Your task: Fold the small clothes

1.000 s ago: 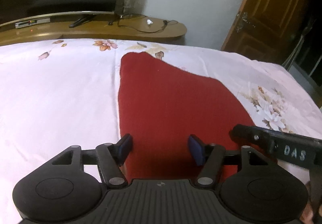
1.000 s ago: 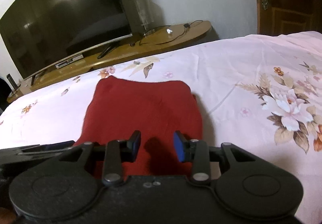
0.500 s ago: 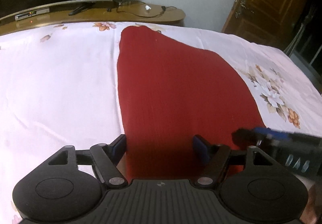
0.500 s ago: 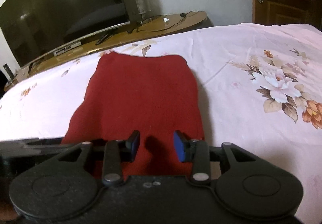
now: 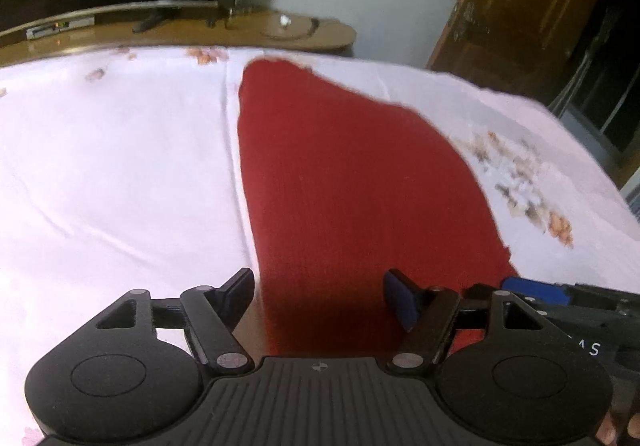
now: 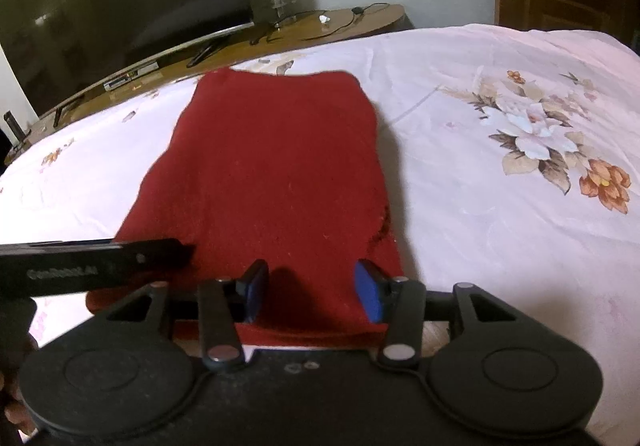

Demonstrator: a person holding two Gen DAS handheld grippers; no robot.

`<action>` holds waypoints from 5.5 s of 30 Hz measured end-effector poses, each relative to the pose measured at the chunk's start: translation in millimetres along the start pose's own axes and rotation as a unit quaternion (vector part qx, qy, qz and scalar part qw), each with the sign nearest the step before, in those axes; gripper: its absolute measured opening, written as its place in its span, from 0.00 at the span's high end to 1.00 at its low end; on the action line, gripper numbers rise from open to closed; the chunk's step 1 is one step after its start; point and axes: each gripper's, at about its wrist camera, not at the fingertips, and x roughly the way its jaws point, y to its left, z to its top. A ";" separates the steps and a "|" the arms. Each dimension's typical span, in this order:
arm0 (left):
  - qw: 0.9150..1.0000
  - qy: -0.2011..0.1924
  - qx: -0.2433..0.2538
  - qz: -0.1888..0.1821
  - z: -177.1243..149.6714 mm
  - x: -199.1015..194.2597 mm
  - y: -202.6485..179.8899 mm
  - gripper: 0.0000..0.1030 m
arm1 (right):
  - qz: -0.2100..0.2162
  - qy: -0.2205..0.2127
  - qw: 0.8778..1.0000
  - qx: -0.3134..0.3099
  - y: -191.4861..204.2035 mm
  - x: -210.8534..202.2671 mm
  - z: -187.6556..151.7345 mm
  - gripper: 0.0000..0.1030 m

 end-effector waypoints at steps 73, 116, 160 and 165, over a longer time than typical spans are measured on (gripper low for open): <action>0.989 -0.042 -0.092 0.107 4.7 -5.9 113.3 0.21 | 0.169 0.046 0.984 0.032 82.1 91.7 72.3 0.40; 0.972 -0.050 -0.062 0.219 -31.7 -130.9 46.0 0.00 | 0.057 -0.019 0.998 -0.023 102.7 -32.8 9.8 0.28; 0.972 -0.022 -0.033 0.231 -56.1 -242.3 21.6 0.00 | 0.049 -0.009 0.997 -0.064 123.8 -144.5 -27.4 0.09; 0.974 -0.030 -0.037 0.221 -62.0 -265.1 21.3 0.00 | 0.035 -0.042 0.997 -0.048 127.3 -172.0 -26.8 0.06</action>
